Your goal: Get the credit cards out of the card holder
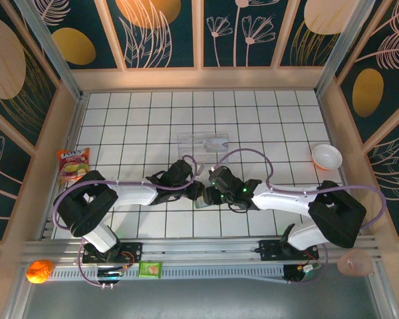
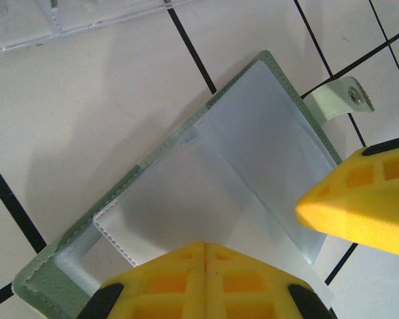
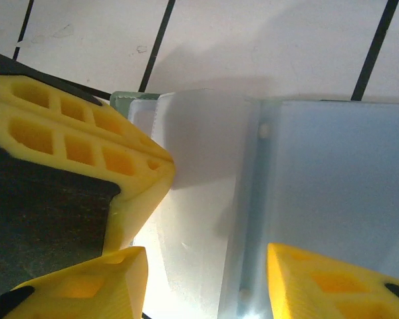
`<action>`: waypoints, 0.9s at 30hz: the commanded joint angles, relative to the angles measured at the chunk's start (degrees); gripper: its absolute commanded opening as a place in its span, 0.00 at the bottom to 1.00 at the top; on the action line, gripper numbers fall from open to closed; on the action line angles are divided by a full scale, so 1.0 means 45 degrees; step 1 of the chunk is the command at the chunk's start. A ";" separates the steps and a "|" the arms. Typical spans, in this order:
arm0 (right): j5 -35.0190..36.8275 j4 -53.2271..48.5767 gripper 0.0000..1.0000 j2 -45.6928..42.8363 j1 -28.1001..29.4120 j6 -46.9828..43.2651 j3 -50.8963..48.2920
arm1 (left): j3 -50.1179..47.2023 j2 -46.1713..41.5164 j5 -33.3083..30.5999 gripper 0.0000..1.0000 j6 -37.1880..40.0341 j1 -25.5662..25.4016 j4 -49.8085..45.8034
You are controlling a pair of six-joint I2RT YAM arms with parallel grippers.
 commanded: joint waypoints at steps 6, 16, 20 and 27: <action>-0.0472 0.0620 0.41 0.0346 -0.0143 0.0151 -0.0125 | -0.0032 0.0117 0.0272 0.00 0.0225 -0.0026 -0.0048; -0.0323 0.0826 0.08 0.0328 -0.0374 0.0625 -0.0355 | -0.0221 -0.0569 0.0064 0.00 0.0127 -0.0026 0.0084; -0.0300 0.1294 0.04 0.0022 -0.0435 0.1034 -0.0761 | -0.0382 -0.1282 -0.0435 0.01 0.0027 -0.0031 -0.0066; -0.0472 0.2457 0.00 -0.0913 -0.0590 0.1527 -0.1581 | -0.0706 -0.1213 -0.0841 0.00 -0.0146 -0.0010 -0.0271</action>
